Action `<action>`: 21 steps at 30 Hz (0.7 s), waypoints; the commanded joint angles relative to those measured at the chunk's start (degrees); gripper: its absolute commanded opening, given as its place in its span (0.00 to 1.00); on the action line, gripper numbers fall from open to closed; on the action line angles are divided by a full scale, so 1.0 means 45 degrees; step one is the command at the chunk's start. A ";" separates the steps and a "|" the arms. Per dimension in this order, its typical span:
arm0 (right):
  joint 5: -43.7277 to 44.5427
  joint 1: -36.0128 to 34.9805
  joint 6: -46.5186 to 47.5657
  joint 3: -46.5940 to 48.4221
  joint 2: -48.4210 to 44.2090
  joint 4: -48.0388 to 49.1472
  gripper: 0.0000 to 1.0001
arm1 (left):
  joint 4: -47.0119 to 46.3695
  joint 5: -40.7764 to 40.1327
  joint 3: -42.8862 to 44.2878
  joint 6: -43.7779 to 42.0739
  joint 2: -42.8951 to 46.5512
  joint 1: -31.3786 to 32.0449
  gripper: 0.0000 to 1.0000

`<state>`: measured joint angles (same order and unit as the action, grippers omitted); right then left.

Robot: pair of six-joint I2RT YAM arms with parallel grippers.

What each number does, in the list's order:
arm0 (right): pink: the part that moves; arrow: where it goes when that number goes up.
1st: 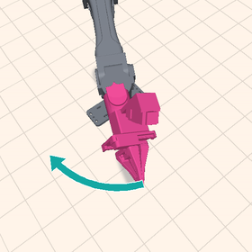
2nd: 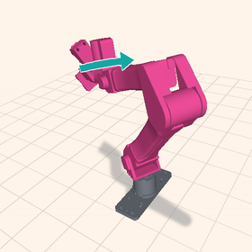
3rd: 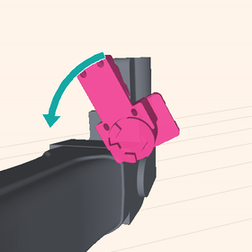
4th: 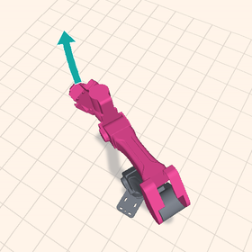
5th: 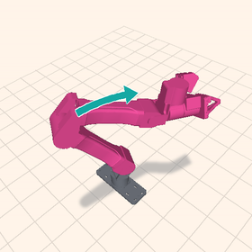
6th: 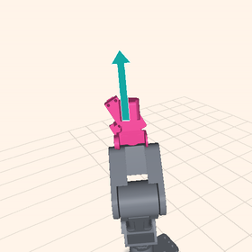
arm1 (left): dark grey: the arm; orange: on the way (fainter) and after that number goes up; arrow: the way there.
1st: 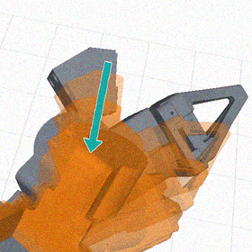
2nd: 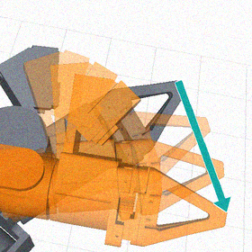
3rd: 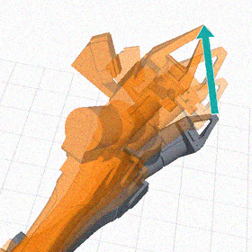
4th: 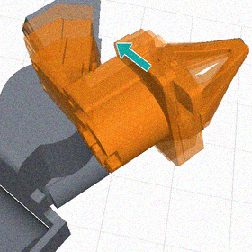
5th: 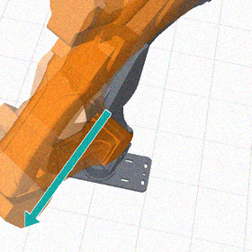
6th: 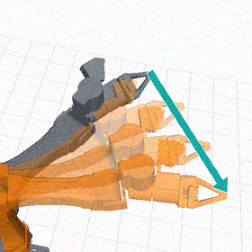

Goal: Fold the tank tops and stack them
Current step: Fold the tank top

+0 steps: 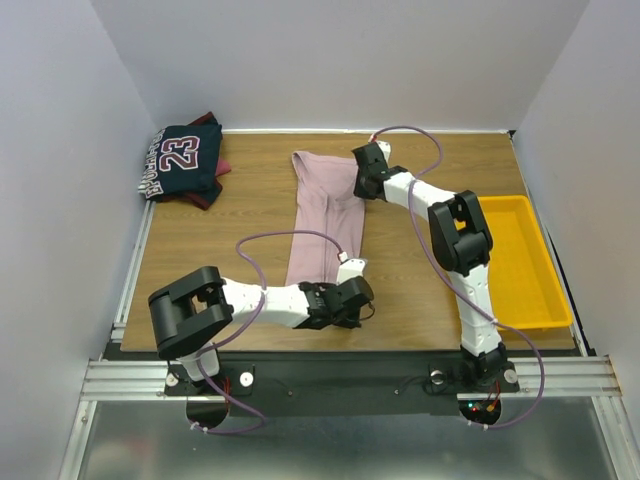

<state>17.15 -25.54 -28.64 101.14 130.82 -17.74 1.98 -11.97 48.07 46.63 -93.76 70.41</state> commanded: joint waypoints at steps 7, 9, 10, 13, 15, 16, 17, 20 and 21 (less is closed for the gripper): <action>0.1424 0.0051 0.0837 0.0648 0.0635 -0.0140 0.11 | -0.0146 0.1018 -0.0898 0.0126 0.0854 0.0134 0.00; 0.1385 0.0070 0.0877 0.0649 0.0615 -0.0140 0.13 | -0.0264 0.1097 -0.0879 0.0048 0.0893 0.0153 0.00; 0.1327 0.0070 0.0896 0.0649 0.0596 -0.0140 0.14 | -0.0283 0.1135 -0.0801 0.0009 0.0951 0.0134 0.00; 0.1170 0.0070 0.0974 0.0493 0.0362 -0.0140 0.23 | -0.0283 0.1136 -0.0625 -0.0206 0.1243 0.0134 0.00; 0.1209 0.0070 0.1130 0.0512 0.0206 -0.0140 0.34 | -0.0244 0.1194 -0.0449 -0.0342 0.1555 0.0154 0.00; 0.1209 0.0051 0.1208 0.0512 0.0186 -0.0140 0.39 | -0.0244 0.1214 -0.0371 -0.0401 0.1673 0.0134 0.00; 0.1228 0.0070 0.1364 0.0609 0.0147 -0.0140 0.46 | -0.0244 0.1253 -0.0255 -0.0421 0.1790 0.0134 0.00; 0.1054 0.0051 0.1404 0.0513 -0.0358 -0.0140 0.62 | 0.0396 0.0458 -0.0020 -0.0053 0.2841 0.0134 0.09; 0.0976 0.0070 0.1346 0.0435 -0.0555 -0.0140 0.64 | 0.0652 0.0046 0.0000 0.0143 0.3117 0.0115 0.11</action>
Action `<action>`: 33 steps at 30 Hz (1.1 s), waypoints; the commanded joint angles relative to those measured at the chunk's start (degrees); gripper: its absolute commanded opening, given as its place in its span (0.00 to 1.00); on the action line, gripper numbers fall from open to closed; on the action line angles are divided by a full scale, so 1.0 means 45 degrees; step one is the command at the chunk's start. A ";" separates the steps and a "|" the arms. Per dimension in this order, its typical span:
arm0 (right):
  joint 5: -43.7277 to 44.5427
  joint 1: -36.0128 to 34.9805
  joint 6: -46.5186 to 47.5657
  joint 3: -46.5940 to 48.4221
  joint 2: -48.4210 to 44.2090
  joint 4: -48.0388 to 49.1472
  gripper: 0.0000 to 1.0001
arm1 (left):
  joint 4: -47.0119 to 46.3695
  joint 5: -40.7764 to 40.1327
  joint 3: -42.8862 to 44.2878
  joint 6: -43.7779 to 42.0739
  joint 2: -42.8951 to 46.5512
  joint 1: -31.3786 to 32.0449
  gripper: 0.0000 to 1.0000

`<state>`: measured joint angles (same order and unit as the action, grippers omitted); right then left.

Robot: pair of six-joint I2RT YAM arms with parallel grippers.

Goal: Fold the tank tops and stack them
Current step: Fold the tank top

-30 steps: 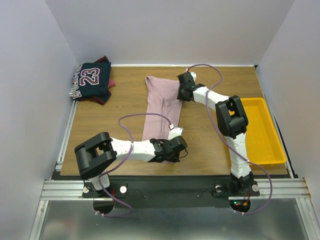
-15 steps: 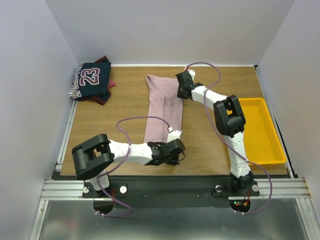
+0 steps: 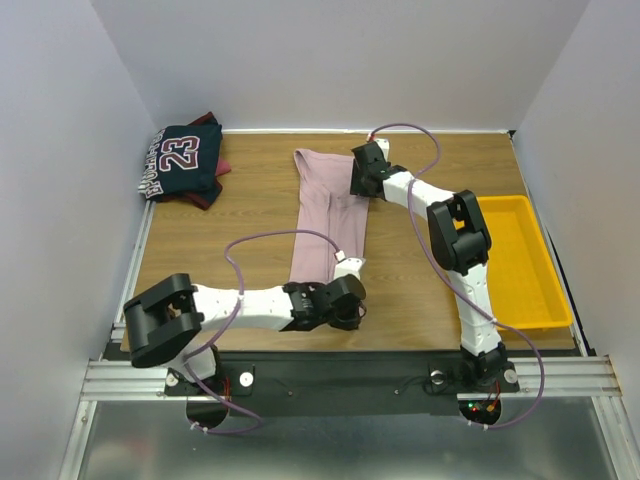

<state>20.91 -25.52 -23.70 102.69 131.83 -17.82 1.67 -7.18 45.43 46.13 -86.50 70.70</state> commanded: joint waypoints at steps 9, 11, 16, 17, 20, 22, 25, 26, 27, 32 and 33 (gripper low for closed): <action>-0.0699 0.0065 -0.0455 -0.1570 -0.2967 -0.0199 0.68 | 0.2362 -0.2505 0.0099 0.0512 0.2056 -0.1745 0.02; -0.1187 0.0065 -0.0610 -0.1883 -0.3104 -0.0180 0.65 | 0.2441 -0.2701 0.0178 0.0355 0.1588 -0.1745 0.03; -0.1834 -0.0188 -0.0787 -0.2390 -0.2811 -0.0219 0.53 | 0.1875 -0.2740 -0.0017 0.0023 0.0376 -0.1745 0.06; -0.1853 -0.0227 -0.0806 -0.2449 -0.2753 -0.0199 0.52 | 0.1855 -0.2740 -0.0037 0.0003 0.0220 -0.1745 0.06; -0.1853 -0.0325 -0.0807 -0.2567 -0.2500 -0.0199 0.46 | 0.1777 -0.2760 -0.0251 0.0139 -0.0113 -0.1745 0.06; -0.1853 -0.0364 -0.0846 -0.2626 -0.2344 -0.0199 0.44 | 0.1777 -0.2721 -0.0329 0.0159 -0.0192 -0.1745 0.03; -0.1950 -0.0403 -0.0788 -0.2665 -0.2148 -0.0199 0.44 | 0.1777 -0.2604 -0.0446 0.0198 -0.0328 -0.1745 0.00; -0.1950 -0.0423 -0.0768 -0.2665 -0.2070 -0.0199 0.44 | 0.1777 -0.2584 -0.0486 0.0237 -0.0348 -0.1745 0.00; -0.1951 -0.0423 -0.0748 -0.2665 -0.2011 -0.0199 0.44 | 0.1758 -0.2565 -0.0505 0.0257 -0.0387 -0.1745 0.00; -0.1718 -0.0443 -0.0767 -0.2899 -0.1737 -0.0199 0.41 | 0.1660 -0.2273 -0.0778 0.0315 -0.0407 -0.1726 0.00; -0.1561 -0.0443 -0.0768 -0.2977 -0.1756 -0.0199 0.39 | 0.1640 -0.2233 -0.0818 0.0335 -0.0388 -0.1726 0.00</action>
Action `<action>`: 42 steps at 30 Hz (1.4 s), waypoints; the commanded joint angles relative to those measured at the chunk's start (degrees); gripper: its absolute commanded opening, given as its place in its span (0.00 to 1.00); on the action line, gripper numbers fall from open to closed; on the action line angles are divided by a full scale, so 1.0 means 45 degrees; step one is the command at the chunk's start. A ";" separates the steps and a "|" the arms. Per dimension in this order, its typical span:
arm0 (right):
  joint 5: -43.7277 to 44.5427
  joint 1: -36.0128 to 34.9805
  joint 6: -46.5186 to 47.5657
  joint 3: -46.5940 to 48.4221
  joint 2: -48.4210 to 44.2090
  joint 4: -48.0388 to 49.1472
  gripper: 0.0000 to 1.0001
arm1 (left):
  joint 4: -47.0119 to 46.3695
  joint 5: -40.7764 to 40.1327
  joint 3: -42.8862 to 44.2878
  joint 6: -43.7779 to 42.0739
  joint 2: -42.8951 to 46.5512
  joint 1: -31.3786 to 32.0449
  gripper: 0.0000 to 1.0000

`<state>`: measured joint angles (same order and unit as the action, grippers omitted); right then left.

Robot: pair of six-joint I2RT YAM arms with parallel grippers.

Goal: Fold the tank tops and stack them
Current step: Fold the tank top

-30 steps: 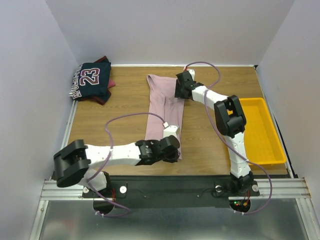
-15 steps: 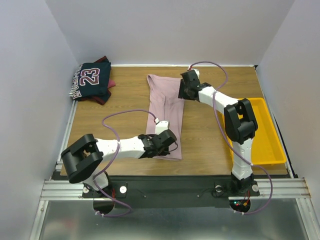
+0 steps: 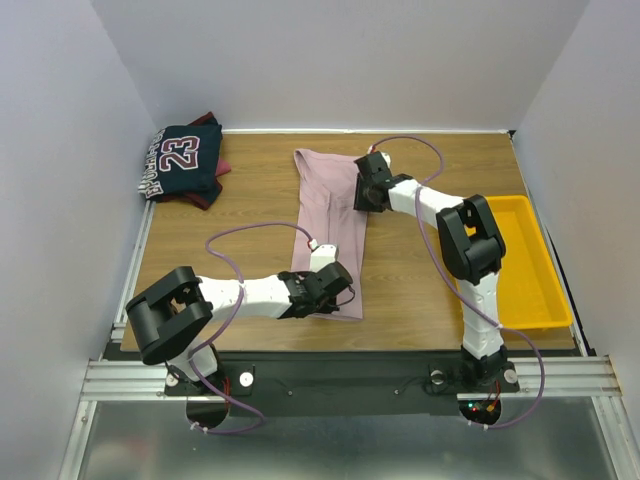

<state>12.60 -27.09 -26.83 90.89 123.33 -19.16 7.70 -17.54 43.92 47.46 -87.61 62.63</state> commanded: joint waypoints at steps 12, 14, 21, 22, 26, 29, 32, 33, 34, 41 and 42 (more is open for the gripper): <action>0.1711 0.0102 0.0532 -0.0589 -0.0180 0.0058 0.22 | 0.0026 0.0850 -0.1303 0.0254 0.0153 0.0183 0.00; 0.1809 0.0122 0.0687 -0.0511 -0.0141 0.0058 0.23 | -0.0013 0.1006 -0.1420 0.0292 0.0250 0.0222 0.00; 0.1868 0.0141 0.1118 -0.0413 0.0016 0.0058 0.44 | -0.0013 0.1397 -0.1694 0.0390 0.0446 0.0437 0.00; 0.1945 0.0141 0.1138 -0.0490 -0.0004 0.0058 0.46 | -0.0013 0.1398 -0.1752 0.0410 0.0466 0.0476 0.00; 0.1907 0.0161 0.1157 -0.0666 -0.0121 0.0058 0.56 | -0.0013 0.1573 -0.2045 0.0605 0.0661 0.0613 0.00; 0.1888 0.0161 0.1216 -0.0726 -0.0238 0.0058 0.57 | -0.0032 0.1749 -0.2220 0.0839 0.0973 0.0788 0.00; 0.1771 0.0180 0.1236 -0.0881 -0.0530 0.0058 0.60 | -0.0013 0.1866 -0.2241 0.1093 0.1208 0.1120 0.00; 0.1751 0.0181 0.1216 -0.0959 -0.0647 0.0058 0.61 | -0.0032 0.1905 -0.2202 0.1190 0.1285 0.1198 0.00; 0.1731 0.0181 0.1216 -0.0979 -0.0764 0.0058 0.63 | -0.0013 0.1944 -0.2163 0.1210 0.1267 0.1393 0.00; 0.1341 0.0200 0.1119 -0.0668 -0.2190 0.0019 0.72 | 0.1312 0.1302 -0.0898 0.1153 0.2534 0.1454 0.00; 0.1283 0.0200 0.1099 -0.0532 -0.2269 0.0038 0.72 | 0.1779 0.1010 -0.0661 0.1075 0.3000 0.1376 0.03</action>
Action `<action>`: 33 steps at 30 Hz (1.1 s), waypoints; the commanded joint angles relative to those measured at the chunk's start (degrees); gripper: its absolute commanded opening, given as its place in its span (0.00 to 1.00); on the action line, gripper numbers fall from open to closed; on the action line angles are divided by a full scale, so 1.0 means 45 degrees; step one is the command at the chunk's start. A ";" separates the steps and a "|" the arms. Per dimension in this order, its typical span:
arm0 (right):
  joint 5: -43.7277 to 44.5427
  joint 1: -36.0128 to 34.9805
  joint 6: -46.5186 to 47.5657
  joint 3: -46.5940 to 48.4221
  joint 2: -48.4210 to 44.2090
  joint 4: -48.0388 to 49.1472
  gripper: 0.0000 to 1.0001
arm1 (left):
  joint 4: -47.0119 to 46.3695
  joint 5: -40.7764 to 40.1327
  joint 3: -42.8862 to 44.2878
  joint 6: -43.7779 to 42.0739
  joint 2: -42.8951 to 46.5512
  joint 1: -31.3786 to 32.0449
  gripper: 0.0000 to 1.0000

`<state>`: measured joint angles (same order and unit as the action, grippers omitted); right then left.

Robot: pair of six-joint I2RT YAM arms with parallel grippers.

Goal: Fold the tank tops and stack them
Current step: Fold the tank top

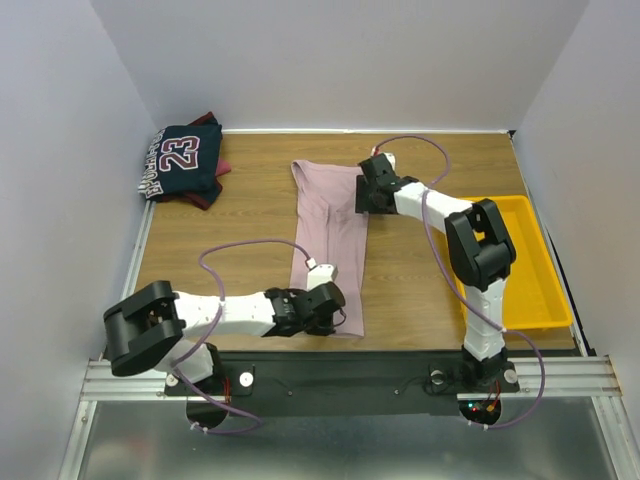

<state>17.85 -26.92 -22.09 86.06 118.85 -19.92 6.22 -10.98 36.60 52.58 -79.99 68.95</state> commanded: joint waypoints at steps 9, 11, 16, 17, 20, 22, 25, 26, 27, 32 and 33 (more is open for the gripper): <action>-0.1386 0.0200 -0.0930 0.0214 -0.1956 0.0130 0.74 | 0.3888 -0.2108 0.2375 -0.0493 0.3689 -0.2152 0.33; -0.1718 0.0181 -0.1223 -0.0546 -0.2774 0.0130 0.72 | 0.4009 -0.2306 0.1794 -0.0317 0.4198 -0.2779 0.38; -0.2247 -0.0481 -0.2259 -0.4250 -0.5176 0.0169 0.70 | 0.4418 -0.1935 0.0130 0.0601 0.6015 -0.4673 0.48; -0.2305 -0.0967 -0.2395 -0.4745 -0.5702 0.0169 0.70 | 0.4574 -0.1896 -0.0045 0.0717 0.6152 -0.4793 0.52; -0.2965 -0.1653 -0.3078 -0.6926 -0.7480 0.0150 0.70 | 0.4927 -0.1623 -0.0573 0.1264 0.6387 -0.5009 0.59; -0.3476 -0.1811 -0.3800 -0.8065 -0.8847 0.0111 0.69 | 0.4869 -0.1135 -0.1003 0.1616 0.6252 -0.5009 0.61; -0.4391 -0.2318 -0.4797 -0.9961 -1.0411 -0.0025 0.69 | 0.4517 -0.0277 -0.1569 0.1793 0.5803 -0.5048 0.61; -0.4705 -0.2706 -0.5031 -1.0371 -1.0762 -0.0161 0.69 | 0.4517 -0.0081 -0.1706 0.1851 0.5686 -0.5048 0.61; -0.4824 -0.2923 -0.5420 -1.0955 -1.1191 -0.0221 0.69 | 0.4420 0.0289 -0.1881 0.1871 0.5530 -0.5087 0.61; -0.6013 -0.3958 -0.6496 -1.2346 -1.1878 -0.0300 0.69 | 0.3835 0.1423 -0.2506 0.1520 0.5373 -0.5087 0.60; -0.6094 -0.4057 -0.6788 -1.2483 -1.1976 -0.0280 0.69 | 0.3427 0.1696 -0.2663 0.1403 0.5334 -0.5087 0.60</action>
<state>-4.64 -42.96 -46.76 31.66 67.11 -21.58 25.67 -8.29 26.59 59.51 -55.94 46.37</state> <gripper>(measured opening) 0.691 0.606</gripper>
